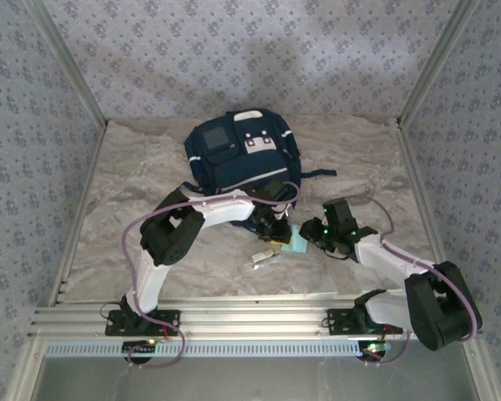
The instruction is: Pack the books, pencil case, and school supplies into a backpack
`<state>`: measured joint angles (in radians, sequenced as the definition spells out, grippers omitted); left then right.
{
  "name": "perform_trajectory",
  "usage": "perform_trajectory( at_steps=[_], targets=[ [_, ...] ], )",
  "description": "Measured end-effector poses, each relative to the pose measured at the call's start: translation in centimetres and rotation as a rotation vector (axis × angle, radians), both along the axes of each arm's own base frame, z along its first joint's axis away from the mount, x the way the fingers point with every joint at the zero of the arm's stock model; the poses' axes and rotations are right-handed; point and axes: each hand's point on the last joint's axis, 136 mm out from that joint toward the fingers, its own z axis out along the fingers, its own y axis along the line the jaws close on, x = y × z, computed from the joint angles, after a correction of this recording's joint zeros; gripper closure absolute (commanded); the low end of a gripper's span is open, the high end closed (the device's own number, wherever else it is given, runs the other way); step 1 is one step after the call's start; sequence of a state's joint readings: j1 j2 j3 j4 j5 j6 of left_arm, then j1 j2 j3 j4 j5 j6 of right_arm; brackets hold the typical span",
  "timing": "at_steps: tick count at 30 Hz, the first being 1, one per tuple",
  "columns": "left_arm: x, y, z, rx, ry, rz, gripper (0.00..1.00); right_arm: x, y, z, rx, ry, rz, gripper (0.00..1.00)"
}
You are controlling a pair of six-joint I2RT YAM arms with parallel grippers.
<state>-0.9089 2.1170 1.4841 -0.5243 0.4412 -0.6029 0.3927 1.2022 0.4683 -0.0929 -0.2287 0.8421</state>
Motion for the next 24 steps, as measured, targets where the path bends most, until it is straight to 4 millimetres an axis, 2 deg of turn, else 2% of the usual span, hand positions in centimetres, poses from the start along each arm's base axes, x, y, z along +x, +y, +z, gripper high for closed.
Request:
perform_trajectory(
  at_steps=[8,14,19,24],
  targets=[
    [0.1,0.1,0.0,0.0,0.001,0.002,0.76,0.1,-0.1,0.4,-0.01,-0.003,0.006,0.77],
    [0.0,0.1,0.0,0.002,0.002,0.002,0.76,0.1,-0.2,-0.3,-0.024,0.013,0.011,0.74],
    [0.0,0.2,-0.1,0.006,0.005,0.004,0.76,0.2,-0.2,-1.7,-0.04,0.028,0.025,0.75],
    [-0.1,0.4,-0.1,0.015,0.012,0.005,0.76,0.2,-0.1,-2.4,-0.047,0.032,0.048,0.88]
  ],
)
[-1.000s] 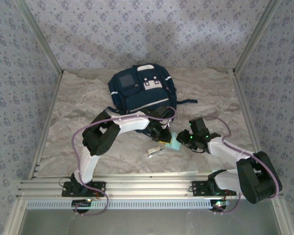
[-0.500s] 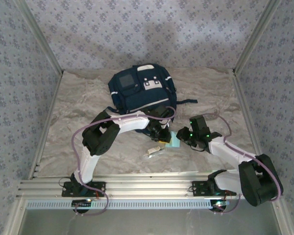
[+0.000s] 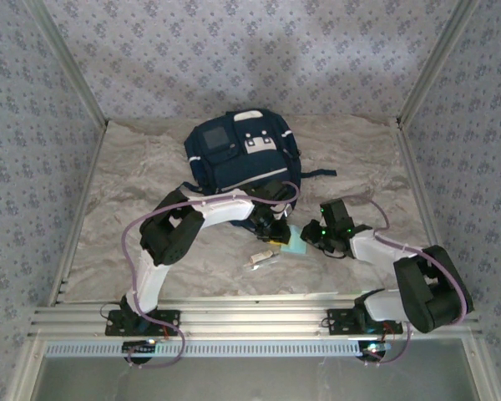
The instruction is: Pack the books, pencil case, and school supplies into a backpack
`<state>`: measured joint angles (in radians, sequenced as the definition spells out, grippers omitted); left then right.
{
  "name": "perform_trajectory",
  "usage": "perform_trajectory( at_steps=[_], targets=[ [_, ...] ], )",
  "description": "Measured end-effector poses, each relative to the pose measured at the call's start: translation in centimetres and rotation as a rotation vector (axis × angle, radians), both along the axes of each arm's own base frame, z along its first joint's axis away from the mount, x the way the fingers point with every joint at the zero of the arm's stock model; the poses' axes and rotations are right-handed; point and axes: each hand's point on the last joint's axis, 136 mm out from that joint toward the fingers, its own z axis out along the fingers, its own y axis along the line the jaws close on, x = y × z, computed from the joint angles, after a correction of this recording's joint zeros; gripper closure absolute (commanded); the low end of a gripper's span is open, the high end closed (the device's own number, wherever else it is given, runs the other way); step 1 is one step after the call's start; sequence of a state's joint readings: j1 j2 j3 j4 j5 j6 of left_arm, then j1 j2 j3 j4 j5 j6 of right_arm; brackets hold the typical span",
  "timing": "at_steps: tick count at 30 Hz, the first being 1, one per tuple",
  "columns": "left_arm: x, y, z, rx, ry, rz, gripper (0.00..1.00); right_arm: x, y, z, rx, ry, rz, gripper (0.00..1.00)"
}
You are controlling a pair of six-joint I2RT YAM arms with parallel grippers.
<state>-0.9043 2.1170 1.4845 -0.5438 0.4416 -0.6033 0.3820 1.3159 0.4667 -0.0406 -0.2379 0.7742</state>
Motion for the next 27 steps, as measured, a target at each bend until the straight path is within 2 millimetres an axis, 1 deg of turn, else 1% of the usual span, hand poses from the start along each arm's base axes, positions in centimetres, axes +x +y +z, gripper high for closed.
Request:
perform_trajectory(
  at_steps=[2,4,8,9,12,14,16,17,19,22,25,27],
  targets=[
    [0.0,0.1,0.0,0.004,0.003,0.001,0.76,0.1,0.0,0.1,0.002,-0.007,0.004,0.92],
    [0.0,0.1,0.0,0.006,0.004,0.001,0.76,0.2,0.0,0.1,-0.001,-0.013,0.012,1.0],
    [0.0,0.2,0.0,0.007,0.006,0.003,0.75,0.2,-0.1,0.1,-0.003,-0.013,0.024,1.0],
    [0.1,0.3,0.0,0.008,0.007,0.006,0.73,0.1,-0.1,0.2,-0.006,-0.011,0.03,1.0],
    [0.4,0.4,0.2,-0.003,0.015,0.009,0.58,-0.2,0.0,0.4,-0.013,0.004,0.057,1.0],
    [0.6,0.5,0.6,-0.016,0.014,0.013,0.52,-0.4,0.1,0.7,-0.006,0.013,0.078,1.0],
    [1.4,1.4,1.3,-0.018,-0.002,0.032,0.47,-0.7,0.2,1.0,0.004,0.024,0.093,1.0],
    [1.8,1.9,1.6,-0.018,-0.007,0.046,0.46,-0.7,0.2,1.2,0.006,0.024,0.102,1.0],
    [3.2,3.3,2.9,-0.021,-0.027,0.085,0.45,-0.8,0.1,1.6,0.009,0.027,0.115,1.0],
    [5.1,4.9,5.0,-0.032,-0.071,0.136,0.45,-0.7,0.2,1.9,0.012,0.027,0.131,1.0],
    [6.2,5.8,6.5,-0.042,-0.114,0.161,0.45,-0.8,0.3,2.2,0.011,0.03,0.144,1.0],
    [6.3,5.8,6.7,-0.051,-0.126,0.163,0.44,-0.8,0.3,2.5,0.01,0.035,0.15,1.0]
  ],
)
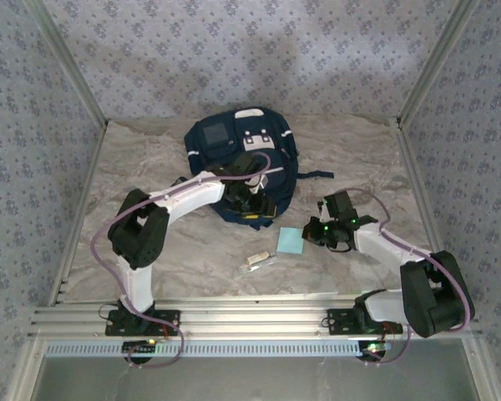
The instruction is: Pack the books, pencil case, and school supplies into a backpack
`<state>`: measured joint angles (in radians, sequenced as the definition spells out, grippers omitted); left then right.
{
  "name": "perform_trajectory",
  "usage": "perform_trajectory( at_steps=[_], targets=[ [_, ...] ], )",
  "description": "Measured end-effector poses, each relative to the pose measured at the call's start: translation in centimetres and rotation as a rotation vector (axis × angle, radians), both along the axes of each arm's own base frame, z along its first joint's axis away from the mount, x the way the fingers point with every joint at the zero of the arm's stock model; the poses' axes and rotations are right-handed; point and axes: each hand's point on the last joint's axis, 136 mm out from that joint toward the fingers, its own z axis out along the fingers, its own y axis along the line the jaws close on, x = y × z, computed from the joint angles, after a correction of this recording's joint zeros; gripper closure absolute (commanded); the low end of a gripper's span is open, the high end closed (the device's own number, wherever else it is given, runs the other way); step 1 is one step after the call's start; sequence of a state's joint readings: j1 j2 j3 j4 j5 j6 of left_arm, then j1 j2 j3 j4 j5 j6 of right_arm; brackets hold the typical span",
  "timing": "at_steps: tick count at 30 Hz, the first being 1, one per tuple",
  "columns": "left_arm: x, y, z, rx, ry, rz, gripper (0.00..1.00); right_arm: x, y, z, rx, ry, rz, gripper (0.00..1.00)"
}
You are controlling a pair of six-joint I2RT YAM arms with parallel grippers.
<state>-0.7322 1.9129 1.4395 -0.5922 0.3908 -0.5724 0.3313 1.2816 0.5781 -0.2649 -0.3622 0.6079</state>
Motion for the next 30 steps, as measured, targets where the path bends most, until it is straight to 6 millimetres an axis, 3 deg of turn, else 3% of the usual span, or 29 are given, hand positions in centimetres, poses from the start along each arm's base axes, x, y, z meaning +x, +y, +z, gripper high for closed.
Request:
perform_trajectory(
  at_steps=[5,10,18,25,30],
  targets=[
    [-0.9,-0.2,-1.5,-0.037,0.035,-0.003,0.4,0.2,0.0,1.7,0.008,-0.02,0.015,1.0],
    [-1.0,-1.6,-1.5,-0.135,0.059,0.02,0.37,1.2,-0.3,4.1,0.036,-0.073,0.007,1.0],
    [-0.6,-4.3,-0.5,-0.265,0.065,0.036,0.37,1.2,-0.3,3.1,0.034,-0.037,0.014,1.0],
    [-1.6,-4.7,-1.0,-0.195,0.049,0.015,0.42,1.1,-1.3,1.9,-0.023,-0.012,0.026,0.65],
    [-3.0,-5.2,-0.9,-0.152,0.04,-0.033,0.49,2.3,-1.6,1.1,-0.104,0.02,0.087,0.56]
  ],
)
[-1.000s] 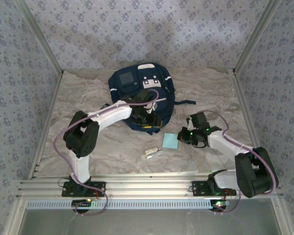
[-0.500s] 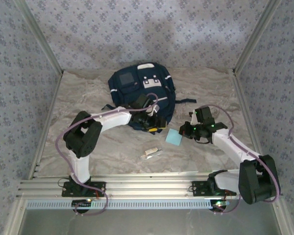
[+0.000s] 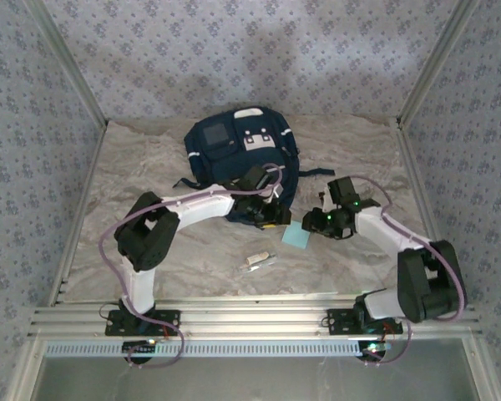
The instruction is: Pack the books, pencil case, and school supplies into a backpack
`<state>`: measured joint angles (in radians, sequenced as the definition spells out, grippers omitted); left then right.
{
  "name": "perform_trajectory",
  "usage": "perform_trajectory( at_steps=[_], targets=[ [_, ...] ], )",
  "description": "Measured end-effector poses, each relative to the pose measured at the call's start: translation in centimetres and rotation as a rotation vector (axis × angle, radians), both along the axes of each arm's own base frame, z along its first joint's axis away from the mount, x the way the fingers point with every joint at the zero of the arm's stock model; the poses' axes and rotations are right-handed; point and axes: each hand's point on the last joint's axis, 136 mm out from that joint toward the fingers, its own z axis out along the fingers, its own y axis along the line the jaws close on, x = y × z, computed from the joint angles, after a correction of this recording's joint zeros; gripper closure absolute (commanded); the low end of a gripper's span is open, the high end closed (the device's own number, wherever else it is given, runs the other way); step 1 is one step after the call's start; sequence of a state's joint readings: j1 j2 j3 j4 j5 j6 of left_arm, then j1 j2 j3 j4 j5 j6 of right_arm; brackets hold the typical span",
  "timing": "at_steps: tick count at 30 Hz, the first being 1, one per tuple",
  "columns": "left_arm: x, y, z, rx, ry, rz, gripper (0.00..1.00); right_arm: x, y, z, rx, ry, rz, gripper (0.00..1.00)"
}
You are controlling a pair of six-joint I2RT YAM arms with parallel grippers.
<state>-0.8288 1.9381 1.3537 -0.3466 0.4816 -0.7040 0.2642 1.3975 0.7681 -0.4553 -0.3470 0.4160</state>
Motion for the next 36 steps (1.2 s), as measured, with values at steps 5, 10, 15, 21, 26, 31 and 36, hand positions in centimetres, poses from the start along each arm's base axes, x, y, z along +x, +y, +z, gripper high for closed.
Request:
perform_trajectory(
  at_steps=[5,10,15,21,26,31,36],
  targets=[
    [-1.7,0.3,-1.2,0.048,0.04,-0.028,0.48,1.7,-0.1,-0.4,-0.069,0.011,0.079,0.53],
    [-2.0,0.5,-2.2,0.065,0.06,-0.022,0.44,1.5,-0.5,-1.4,-0.095,0.045,0.086,0.42],
    [-1.6,0.1,-3.7,0.074,0.084,-0.002,0.44,0.1,-0.9,-2.5,-0.094,0.079,0.061,0.41],
    [-1.3,-0.1,-4.7,0.092,0.112,0.016,0.5,-0.4,-0.7,-3.6,-0.08,0.093,0.02,0.43],
    [-1.3,-0.2,-5.0,0.1,0.143,0.031,0.51,-0.3,-0.5,-3.7,-0.076,0.077,-0.042,0.47],
    [-1.2,-0.2,-5.2,0.097,0.17,0.044,0.57,-0.1,-0.5,-3.8,-0.054,0.067,-0.121,0.51],
    [-1.1,-0.1,-5.5,0.103,0.183,0.053,0.65,0.2,-0.4,-3.8,-0.011,0.057,-0.191,0.54]
  ],
)
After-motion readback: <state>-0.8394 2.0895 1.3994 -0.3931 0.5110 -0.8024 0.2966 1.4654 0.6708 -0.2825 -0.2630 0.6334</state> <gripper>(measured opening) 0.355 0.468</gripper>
